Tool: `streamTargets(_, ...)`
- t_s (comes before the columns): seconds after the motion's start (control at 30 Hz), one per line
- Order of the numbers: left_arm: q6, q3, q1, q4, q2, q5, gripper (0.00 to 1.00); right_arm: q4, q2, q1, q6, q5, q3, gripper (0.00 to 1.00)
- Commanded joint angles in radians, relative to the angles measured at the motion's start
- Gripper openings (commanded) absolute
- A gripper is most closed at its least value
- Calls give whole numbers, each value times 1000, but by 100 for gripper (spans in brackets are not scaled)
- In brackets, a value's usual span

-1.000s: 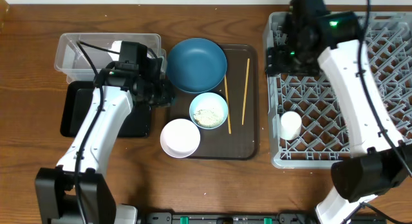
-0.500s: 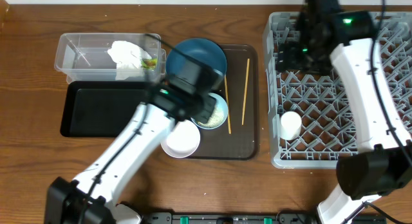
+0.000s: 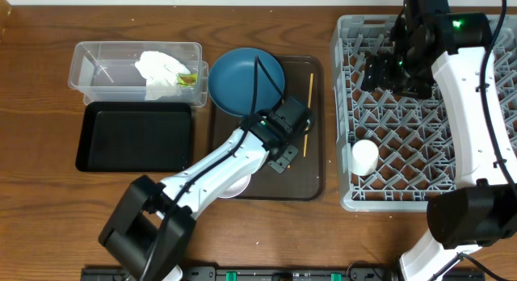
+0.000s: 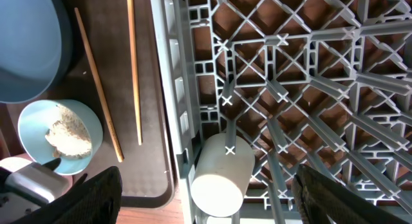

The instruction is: Sort waste into correct bins and load items into the dishwasher rack

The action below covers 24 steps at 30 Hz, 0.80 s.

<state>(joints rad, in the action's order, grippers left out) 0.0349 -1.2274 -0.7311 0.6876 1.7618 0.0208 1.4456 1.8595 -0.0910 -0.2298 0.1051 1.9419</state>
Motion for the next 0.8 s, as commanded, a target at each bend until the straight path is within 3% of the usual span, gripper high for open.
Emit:
streamTargets(0.0, 17, -21, -6, -1, -3, -40, 43, 2, 3, -11, 10, 4, -3, 82)
streamTargets(0.2, 17, -20, -34, 2, -2, -117, 43, 2, 3, -17, 10, 4, -3, 83)
streamTargets(0.77, 13, -24, -56, -27, 55, -99, 43, 1, 3, -42, 25, 4, -3, 82)
